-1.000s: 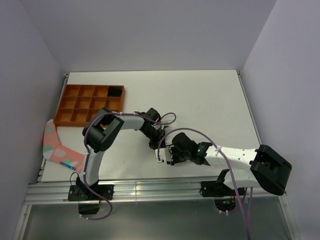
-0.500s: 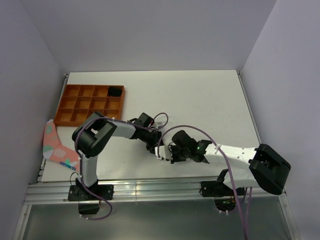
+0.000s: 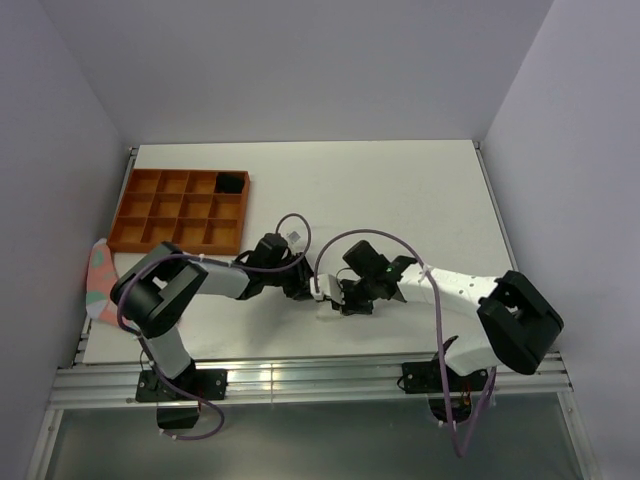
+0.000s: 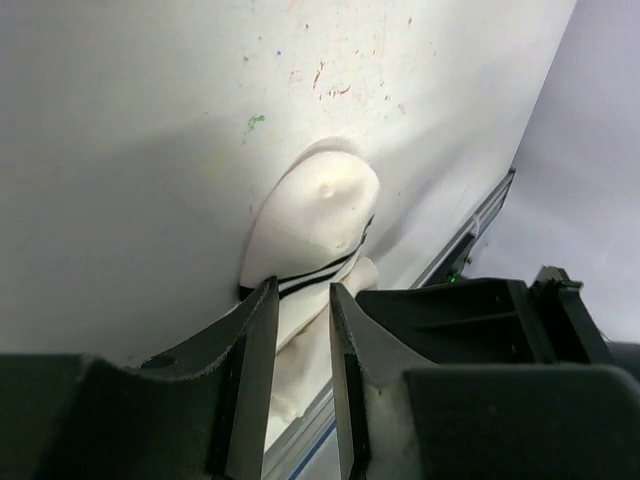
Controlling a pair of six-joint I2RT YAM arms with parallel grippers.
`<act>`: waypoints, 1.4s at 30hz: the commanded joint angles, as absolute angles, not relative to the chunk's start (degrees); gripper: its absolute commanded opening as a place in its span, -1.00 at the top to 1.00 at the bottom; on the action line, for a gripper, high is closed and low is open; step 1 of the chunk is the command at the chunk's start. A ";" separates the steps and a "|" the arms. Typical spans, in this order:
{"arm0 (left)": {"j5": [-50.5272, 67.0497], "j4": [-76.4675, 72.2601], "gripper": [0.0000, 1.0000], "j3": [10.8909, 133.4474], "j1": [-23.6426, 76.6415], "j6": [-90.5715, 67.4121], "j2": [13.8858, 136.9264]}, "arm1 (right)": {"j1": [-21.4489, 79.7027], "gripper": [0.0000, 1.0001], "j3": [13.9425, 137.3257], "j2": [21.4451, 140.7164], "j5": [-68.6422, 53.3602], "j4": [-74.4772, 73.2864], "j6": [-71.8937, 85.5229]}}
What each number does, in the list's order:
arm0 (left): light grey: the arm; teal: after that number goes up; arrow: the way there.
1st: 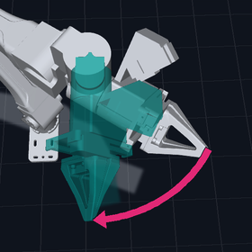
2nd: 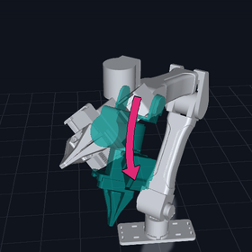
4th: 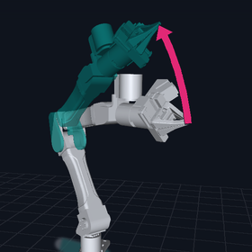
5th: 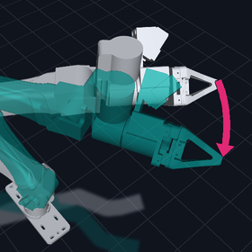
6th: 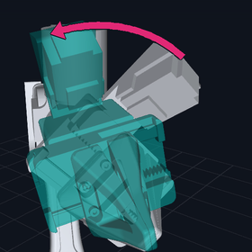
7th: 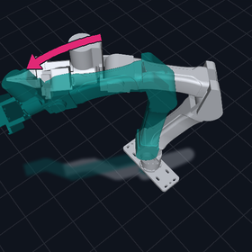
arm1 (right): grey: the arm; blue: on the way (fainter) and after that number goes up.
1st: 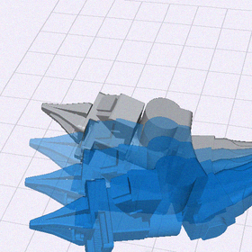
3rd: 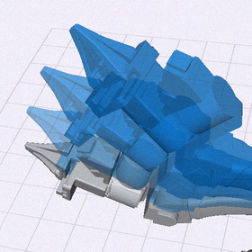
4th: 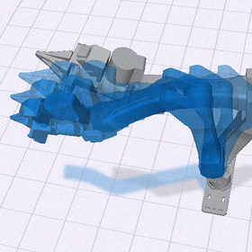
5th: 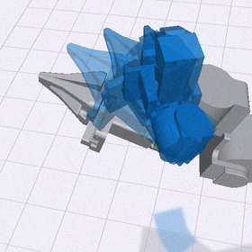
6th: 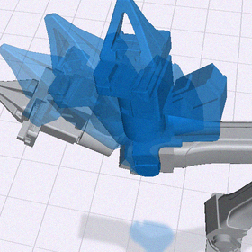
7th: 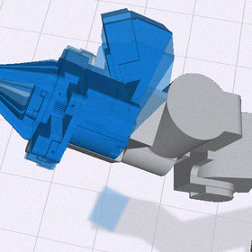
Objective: Roll the socks
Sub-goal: Roll the sock at the center of the board.
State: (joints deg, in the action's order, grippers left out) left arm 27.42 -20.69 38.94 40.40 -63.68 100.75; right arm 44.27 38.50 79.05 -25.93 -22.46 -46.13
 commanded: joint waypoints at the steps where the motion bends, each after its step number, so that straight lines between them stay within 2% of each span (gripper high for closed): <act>1: 19.96 -28.03 0.35 35.52 40.17 -66.09 95.46 | 41.41 0.90 43.15 81.29 -30.75 -30.13 -47.28; 12: 2.13 -32.35 0.32 21.45 42.62 -61.27 78.16 | 34.99 0.88 58.79 99.83 -41.38 -52.01 -53.87; 18: -10.27 -31.21 0.31 18.81 54.11 -48.55 71.02 | 31.56 0.88 67.58 109.85 -42.89 -60.02 -52.65; 25: -10.89 -34.27 0.25 20.56 59.67 -36.14 73.30 | 30.50 0.89 73.91 118.73 -43.07 -64.68 -48.61; 30: -17.56 -36.46 0.19 22.23 64.50 -31.30 77.51 | 30.32 0.89 75.41 120.85 -43.42 -67.23 -48.61; 38: -12.04 -42.71 0.10 23.12 65.74 -27.95 84.90 | 30.23 0.88 76.20 122.26 -42.28 -67.59 -48.16; 42: -10.37 -44.56 -0.04 22.94 65.74 -26.99 85.34 | 30.32 0.89 76.90 122.52 -42.19 -67.85 -47.90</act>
